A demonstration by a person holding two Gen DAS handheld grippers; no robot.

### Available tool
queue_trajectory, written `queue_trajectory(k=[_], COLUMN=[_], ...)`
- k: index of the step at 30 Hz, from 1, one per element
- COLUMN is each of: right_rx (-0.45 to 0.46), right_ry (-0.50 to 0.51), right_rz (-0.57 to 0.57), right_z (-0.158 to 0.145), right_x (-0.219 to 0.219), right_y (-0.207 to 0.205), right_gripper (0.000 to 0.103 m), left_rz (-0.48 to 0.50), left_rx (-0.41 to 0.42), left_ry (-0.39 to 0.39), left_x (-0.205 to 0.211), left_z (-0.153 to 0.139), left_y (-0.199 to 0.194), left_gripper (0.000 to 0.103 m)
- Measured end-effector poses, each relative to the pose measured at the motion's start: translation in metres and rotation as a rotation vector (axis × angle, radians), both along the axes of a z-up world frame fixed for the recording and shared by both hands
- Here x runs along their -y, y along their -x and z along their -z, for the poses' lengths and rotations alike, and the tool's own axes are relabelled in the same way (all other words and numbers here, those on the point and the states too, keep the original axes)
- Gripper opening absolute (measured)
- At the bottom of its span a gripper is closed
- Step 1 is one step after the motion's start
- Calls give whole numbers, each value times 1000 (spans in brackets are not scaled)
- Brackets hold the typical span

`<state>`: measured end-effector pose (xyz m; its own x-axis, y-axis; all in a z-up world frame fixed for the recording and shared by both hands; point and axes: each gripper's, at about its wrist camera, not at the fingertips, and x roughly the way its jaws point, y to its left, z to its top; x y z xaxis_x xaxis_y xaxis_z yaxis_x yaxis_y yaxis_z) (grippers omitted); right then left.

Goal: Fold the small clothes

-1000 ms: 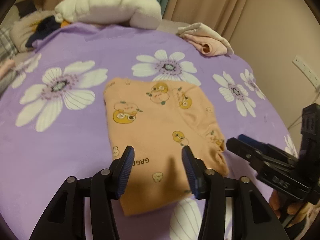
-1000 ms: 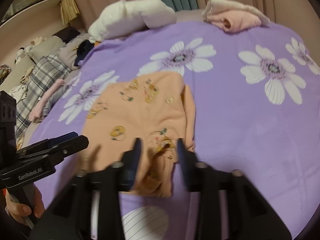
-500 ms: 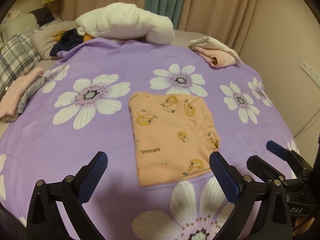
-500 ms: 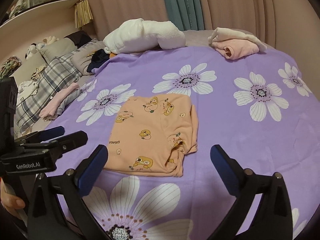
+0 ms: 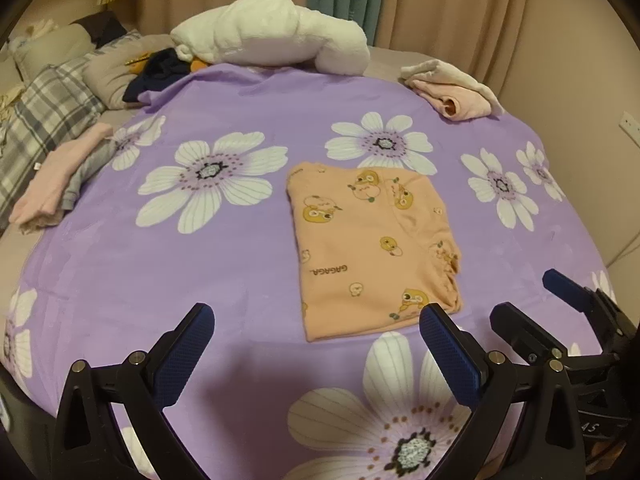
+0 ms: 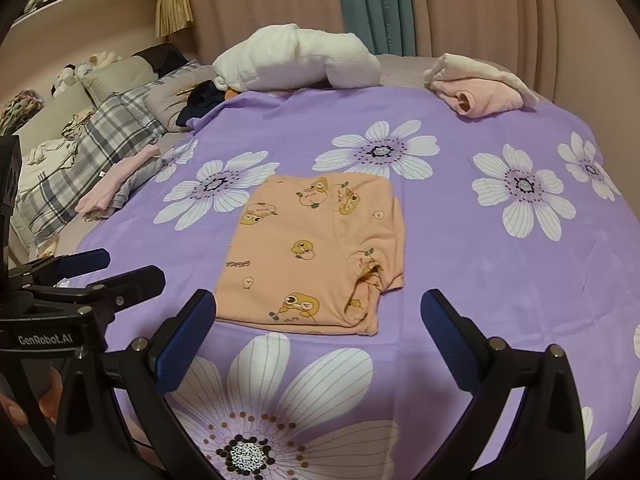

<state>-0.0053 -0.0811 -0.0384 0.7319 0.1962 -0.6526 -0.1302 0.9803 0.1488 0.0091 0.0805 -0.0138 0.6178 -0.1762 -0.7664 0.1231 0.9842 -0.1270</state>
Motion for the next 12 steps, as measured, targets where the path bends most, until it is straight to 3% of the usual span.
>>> queue_trajectory(k=[12], right_rx=[-6], right_ry=[-7], right_rz=[7], right_z=[1], right_x=[-3], right_y=[1], right_gripper=[103], left_rz=[-11], left_rx=[8], left_ry=[-17], left_x=[0], left_z=[-1], left_y=[0], left_gripper=[101])
